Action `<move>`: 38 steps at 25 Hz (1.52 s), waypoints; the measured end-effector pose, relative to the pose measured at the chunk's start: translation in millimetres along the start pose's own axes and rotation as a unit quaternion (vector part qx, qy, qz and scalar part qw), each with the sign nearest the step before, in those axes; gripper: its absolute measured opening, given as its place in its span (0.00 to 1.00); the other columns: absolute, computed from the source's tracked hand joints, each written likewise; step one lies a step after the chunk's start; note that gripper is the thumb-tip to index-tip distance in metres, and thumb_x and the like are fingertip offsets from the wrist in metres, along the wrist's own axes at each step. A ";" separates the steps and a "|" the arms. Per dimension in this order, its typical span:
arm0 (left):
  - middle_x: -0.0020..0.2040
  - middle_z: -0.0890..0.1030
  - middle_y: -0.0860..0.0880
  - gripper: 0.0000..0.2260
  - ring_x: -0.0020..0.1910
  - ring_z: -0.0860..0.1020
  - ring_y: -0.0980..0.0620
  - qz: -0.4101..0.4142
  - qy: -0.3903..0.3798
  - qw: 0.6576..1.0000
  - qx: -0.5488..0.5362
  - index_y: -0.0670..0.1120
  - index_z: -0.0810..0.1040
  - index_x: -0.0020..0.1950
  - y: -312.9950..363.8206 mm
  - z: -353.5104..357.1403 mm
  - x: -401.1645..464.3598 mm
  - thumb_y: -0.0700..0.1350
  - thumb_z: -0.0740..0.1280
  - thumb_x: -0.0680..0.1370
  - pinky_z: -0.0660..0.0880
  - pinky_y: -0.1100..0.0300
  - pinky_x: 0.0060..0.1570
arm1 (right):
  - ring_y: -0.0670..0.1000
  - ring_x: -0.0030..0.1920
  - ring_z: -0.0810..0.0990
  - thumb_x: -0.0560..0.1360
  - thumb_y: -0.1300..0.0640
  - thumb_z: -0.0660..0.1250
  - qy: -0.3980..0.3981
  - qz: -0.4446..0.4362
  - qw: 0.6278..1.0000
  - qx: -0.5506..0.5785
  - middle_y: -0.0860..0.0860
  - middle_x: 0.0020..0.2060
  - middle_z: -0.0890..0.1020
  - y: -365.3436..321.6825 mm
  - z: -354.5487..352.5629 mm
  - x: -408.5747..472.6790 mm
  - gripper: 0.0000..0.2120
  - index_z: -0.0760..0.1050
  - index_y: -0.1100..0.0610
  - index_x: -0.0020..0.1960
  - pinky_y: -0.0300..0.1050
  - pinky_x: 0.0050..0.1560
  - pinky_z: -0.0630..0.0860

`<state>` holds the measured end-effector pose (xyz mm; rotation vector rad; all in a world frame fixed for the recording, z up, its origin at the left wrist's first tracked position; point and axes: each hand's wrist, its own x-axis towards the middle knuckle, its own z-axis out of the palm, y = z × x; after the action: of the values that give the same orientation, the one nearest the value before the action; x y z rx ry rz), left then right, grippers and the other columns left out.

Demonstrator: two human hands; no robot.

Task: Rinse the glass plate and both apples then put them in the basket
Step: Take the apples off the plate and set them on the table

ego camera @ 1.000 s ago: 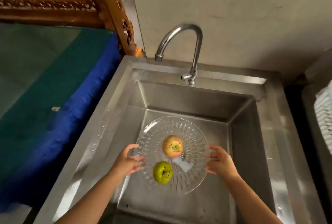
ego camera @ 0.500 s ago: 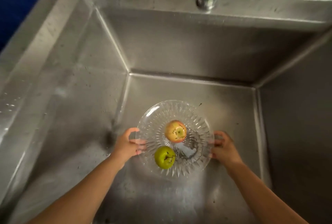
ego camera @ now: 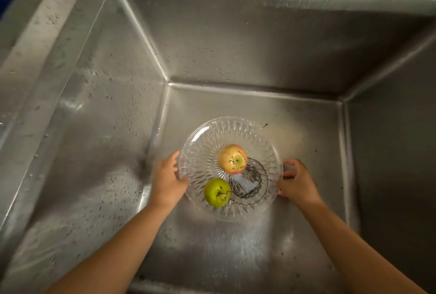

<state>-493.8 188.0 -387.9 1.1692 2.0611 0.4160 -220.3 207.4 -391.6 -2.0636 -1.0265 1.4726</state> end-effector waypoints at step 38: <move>0.51 0.79 0.45 0.23 0.48 0.77 0.50 0.043 0.336 0.852 -0.399 0.46 0.74 0.54 53.9 -451.1 -184.7 0.28 0.72 0.65 0.74 0.72 0.43 | 0.57 0.56 0.76 0.59 0.62 0.78 -0.210 -0.420 0.882 -0.037 0.60 0.57 0.75 -420.4 182.0 -313.9 0.34 0.71 0.55 0.62 0.54 0.62 0.73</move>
<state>-725.4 92.4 33.6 0.6203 1.9951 1.7329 -582.5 226.3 28.9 -1.0495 -1.8534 1.3901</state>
